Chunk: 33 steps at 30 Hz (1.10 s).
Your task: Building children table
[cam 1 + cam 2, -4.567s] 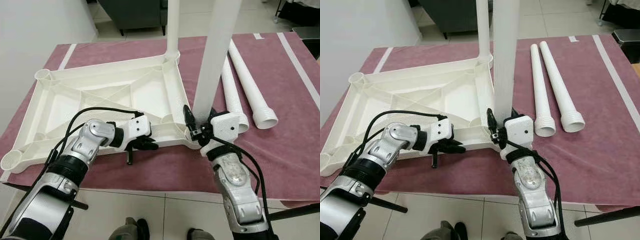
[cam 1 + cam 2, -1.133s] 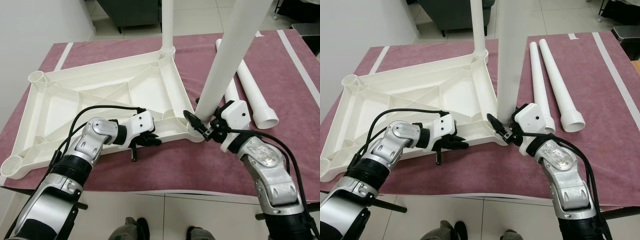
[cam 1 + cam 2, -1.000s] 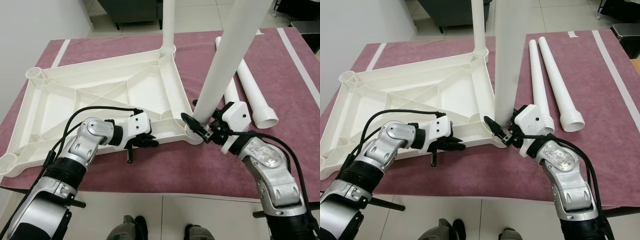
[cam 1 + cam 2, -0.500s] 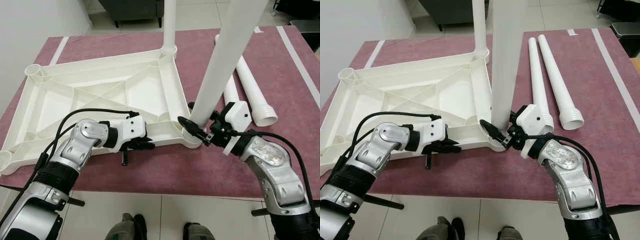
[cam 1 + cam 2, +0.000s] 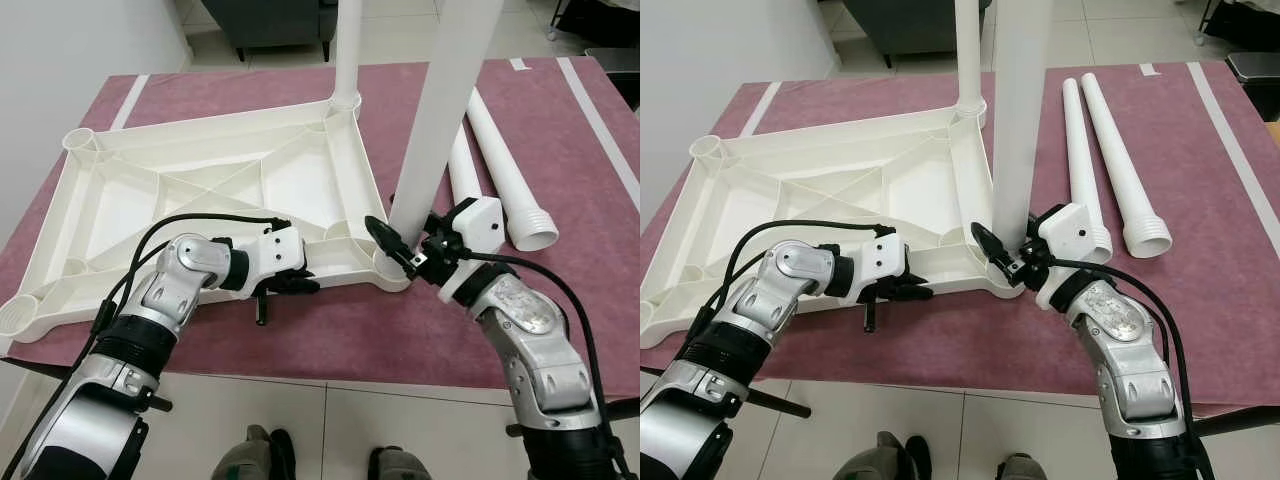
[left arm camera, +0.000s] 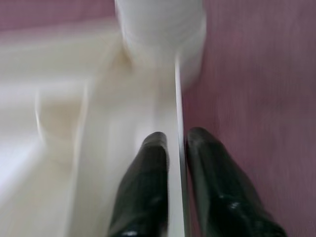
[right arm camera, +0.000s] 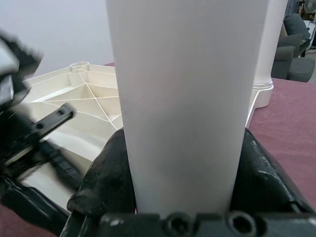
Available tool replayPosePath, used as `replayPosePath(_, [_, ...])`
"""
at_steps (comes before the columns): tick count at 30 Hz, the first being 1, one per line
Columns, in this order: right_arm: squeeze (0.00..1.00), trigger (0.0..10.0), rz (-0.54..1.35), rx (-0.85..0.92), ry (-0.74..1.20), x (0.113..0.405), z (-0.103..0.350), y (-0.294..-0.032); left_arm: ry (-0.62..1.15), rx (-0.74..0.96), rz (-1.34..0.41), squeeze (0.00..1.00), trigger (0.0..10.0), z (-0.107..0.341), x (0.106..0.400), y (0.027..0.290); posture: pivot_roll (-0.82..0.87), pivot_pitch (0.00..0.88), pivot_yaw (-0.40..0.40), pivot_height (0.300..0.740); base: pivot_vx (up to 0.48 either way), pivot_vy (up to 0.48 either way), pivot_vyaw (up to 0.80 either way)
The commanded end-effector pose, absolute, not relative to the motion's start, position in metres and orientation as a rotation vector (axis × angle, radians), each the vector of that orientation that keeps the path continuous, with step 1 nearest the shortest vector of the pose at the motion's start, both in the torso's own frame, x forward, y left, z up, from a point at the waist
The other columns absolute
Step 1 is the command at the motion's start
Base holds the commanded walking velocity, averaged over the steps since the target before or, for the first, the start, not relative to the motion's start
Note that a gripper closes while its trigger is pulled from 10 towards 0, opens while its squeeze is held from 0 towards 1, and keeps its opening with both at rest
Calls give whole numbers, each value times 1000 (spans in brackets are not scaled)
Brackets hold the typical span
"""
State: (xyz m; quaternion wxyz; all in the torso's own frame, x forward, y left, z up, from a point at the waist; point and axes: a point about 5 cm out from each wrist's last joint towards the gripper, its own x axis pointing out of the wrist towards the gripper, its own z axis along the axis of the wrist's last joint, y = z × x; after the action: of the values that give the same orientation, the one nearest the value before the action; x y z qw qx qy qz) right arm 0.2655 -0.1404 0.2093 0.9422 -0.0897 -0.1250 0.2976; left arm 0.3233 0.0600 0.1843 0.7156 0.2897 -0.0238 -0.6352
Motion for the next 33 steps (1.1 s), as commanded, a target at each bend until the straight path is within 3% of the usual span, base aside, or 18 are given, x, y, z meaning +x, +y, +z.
replayPosePath(1, [0, 10000, 648, -150, -189, 263, 194, -129, -189, 603, -1101, 1000, 10000, 197, 335, 61, -122, 156, 154, 740, 0, 0, 0])
replayPosePath(3, [0, 10000, 641, -144, -188, 262, 193, -128, -176, 611, -1107, 1000, 10000, 195, 335, 62, -121, 156, 156, 740, 0, 0, 0])
replayPosePath(4, [0, 10000, 637, -142, -186, 262, 193, -127, -171, 625, -1129, 906, 10000, 193, 333, 62, -122, 156, 156, 740, 0, 0, 0])
replayPosePath(6, [0, 10000, 637, -142, -186, 262, 193, -127, -171, 625, -1129, 906, 10000, 193, 333, 62, -122, 156, 156, 740, 0, 0, 0])
replayPosePath(7, [0, 10000, 627, -141, -182, 261, 191, -128, -165, 628, -1140, 0, 10000, 191, 332, 63, -122, 156, 154, 740, 0, 0, 0])
replayPosePath(16, [0, 10000, 605, -156, -160, 262, 186, -130, -137, 640, -1141, 0, 10000, 188, 333, 67, -125, 156, 152, 740, 0, 0, 0])
replayPosePath(20, [0, 10000, 509, -251, -55, 271, 173, -134, -63, 704, -1171, 0, 10000, 180, 328, 76, -124, 154, 148, 740, 0, 0, 0])
replayPosePath(33, [0, 10000, 312, -201, -2, 273, 160, -133, 5, 711, -1187, 0, 10000, 167, 322, 81, -117, 151, 139, 740, 0, 0, 0])
